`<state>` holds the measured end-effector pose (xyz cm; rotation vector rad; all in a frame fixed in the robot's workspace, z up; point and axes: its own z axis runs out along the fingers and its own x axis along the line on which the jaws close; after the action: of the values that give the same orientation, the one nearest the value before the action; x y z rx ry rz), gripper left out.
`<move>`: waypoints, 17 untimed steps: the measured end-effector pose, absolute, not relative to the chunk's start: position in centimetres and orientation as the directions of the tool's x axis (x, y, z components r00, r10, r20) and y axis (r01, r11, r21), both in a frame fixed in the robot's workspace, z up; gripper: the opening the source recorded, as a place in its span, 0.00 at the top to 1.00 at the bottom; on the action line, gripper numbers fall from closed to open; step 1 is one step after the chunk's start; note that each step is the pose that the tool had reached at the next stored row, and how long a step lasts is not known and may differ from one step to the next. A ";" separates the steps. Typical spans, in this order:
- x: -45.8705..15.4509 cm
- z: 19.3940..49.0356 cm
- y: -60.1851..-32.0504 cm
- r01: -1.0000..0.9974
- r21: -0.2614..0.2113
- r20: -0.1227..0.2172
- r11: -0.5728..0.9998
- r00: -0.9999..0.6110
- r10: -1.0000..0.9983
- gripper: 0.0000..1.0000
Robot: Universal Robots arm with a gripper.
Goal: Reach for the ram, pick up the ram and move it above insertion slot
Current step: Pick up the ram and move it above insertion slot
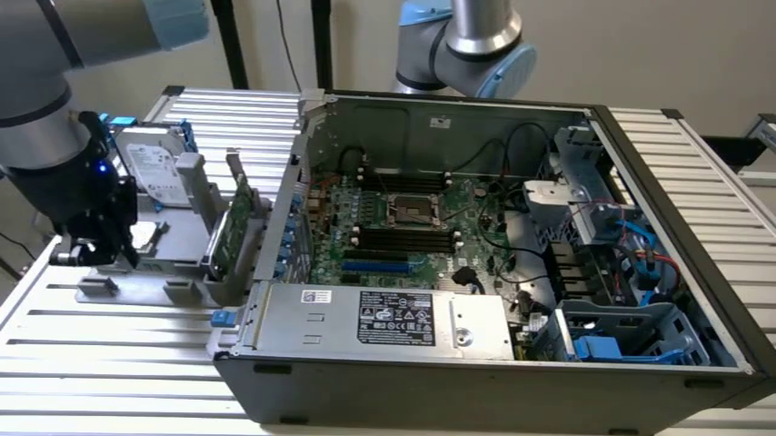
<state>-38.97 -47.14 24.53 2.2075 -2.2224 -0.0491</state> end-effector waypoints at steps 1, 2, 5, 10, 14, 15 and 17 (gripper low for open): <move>-39.0 25.0 -47.1 -1.000 0.028 -0.016 0.006 -0.007 -1.000 0.86; -39.0 25.4 -47.1 -1.000 0.028 -0.016 0.006 -0.007 -1.000 0.86; -39.0 26.8 -47.1 -1.000 0.028 -0.016 0.006 -0.007 -1.000 0.86; -38.5 29.1 -47.1 -1.000 0.028 -0.016 -0.001 0.001 -1.000 0.86; -37.9 30.9 -47.1 -1.000 0.028 -0.016 -0.010 0.009 -1.000 0.86; -37.8 31.4 -47.1 -1.000 0.029 -0.016 -0.012 0.012 -1.000 0.86; -37.4 32.3 -47.1 -0.999 0.028 -0.016 -0.016 0.015 -1.000 0.86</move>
<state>-37.40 -47.12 32.27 2.2317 -2.1978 -0.0493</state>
